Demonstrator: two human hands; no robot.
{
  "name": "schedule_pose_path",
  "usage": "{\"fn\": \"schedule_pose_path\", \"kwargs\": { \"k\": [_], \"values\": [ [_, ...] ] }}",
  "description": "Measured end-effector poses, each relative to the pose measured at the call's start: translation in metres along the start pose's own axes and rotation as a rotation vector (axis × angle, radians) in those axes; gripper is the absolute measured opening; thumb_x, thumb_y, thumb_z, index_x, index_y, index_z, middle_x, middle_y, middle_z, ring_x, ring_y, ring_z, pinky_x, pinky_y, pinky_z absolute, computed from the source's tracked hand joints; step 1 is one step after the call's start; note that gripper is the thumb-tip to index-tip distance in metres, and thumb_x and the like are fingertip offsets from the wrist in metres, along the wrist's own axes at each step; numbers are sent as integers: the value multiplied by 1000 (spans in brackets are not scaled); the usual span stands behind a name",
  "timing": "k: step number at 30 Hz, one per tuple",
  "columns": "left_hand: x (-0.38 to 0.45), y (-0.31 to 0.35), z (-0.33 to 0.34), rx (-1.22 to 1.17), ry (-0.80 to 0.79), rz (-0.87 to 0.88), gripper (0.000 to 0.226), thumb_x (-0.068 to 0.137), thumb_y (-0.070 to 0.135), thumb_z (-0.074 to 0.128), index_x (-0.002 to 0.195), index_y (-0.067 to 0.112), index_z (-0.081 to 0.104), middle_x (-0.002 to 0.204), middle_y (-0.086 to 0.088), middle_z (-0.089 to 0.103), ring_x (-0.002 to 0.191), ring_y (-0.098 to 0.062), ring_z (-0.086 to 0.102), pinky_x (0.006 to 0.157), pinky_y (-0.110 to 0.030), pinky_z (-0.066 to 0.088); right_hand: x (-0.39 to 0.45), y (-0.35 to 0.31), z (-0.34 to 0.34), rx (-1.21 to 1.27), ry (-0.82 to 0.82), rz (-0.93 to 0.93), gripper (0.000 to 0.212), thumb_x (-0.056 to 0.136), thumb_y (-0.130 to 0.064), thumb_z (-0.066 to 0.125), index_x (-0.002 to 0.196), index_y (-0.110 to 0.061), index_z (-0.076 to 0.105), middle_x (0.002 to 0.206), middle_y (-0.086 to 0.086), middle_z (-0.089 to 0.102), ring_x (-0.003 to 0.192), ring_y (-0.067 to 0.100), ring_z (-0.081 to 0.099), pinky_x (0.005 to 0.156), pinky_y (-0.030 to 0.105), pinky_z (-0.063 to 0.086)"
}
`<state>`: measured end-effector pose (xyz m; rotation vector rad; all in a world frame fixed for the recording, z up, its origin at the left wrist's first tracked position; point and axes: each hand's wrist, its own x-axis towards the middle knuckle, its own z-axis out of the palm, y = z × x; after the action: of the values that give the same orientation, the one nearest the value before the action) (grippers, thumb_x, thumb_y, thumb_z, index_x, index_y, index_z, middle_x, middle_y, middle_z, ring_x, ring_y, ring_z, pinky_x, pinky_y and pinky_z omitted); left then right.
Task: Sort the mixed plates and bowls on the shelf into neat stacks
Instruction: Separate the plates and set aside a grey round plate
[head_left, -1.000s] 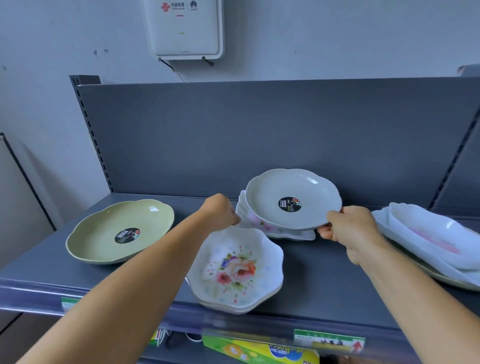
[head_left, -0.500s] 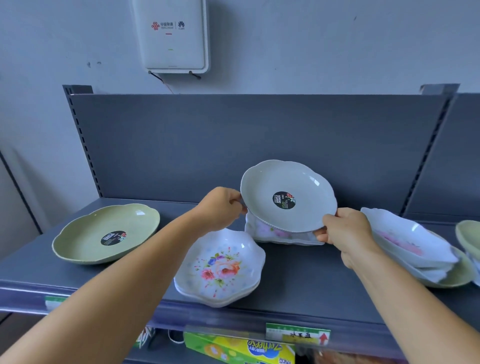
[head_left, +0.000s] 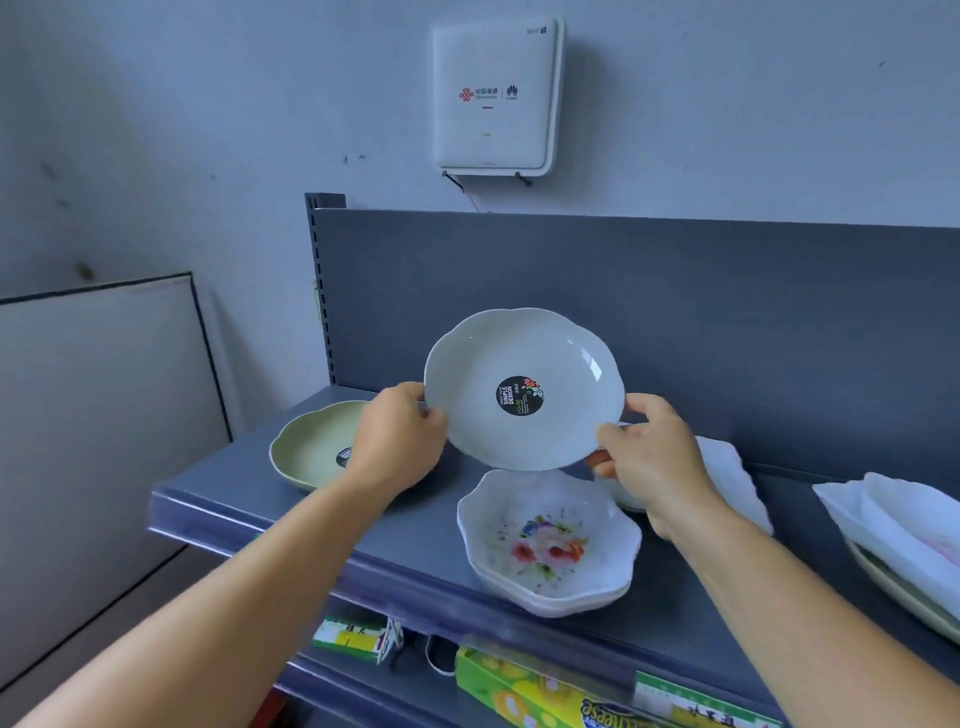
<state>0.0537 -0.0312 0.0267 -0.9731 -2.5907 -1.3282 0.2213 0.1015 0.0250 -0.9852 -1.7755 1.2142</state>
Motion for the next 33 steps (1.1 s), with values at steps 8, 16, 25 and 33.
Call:
{"fn": "schedule_pose_path", "kwargs": {
  "k": [8,16,25,33],
  "values": [
    [10,-67,-55,105,98,-200,21,85,10,44,65,7,40,52,-2,37,50,-19,36,48,-25,28,7,-21,98,-151,-251,-33,20,83,-12,54,102,-17,59,77,1,69,64,19,65,64,29,52],
    [28,-116,-67,231,44,-363,29,87,10,46,58,8,41,65,-8,45,51,-19,38,45,-25,29,21,-20,164,-399,-398,-26,7,80,-13,52,83,-9,56,84,10,65,71,26,51,54,25,38],
    [36,-130,-61,231,-84,-429,32,92,7,42,60,7,40,61,-7,44,53,-18,39,46,-25,31,21,-21,178,-755,-515,2,26,93,-17,47,68,-11,39,67,1,40,55,15,33,47,26,26],
    [34,-117,-50,256,-159,-380,31,93,8,41,62,5,37,61,-6,39,51,-17,34,44,-26,26,22,-25,165,-956,-487,24,29,93,-13,43,66,-10,36,69,2,40,53,15,34,44,24,25]
  ]
}}
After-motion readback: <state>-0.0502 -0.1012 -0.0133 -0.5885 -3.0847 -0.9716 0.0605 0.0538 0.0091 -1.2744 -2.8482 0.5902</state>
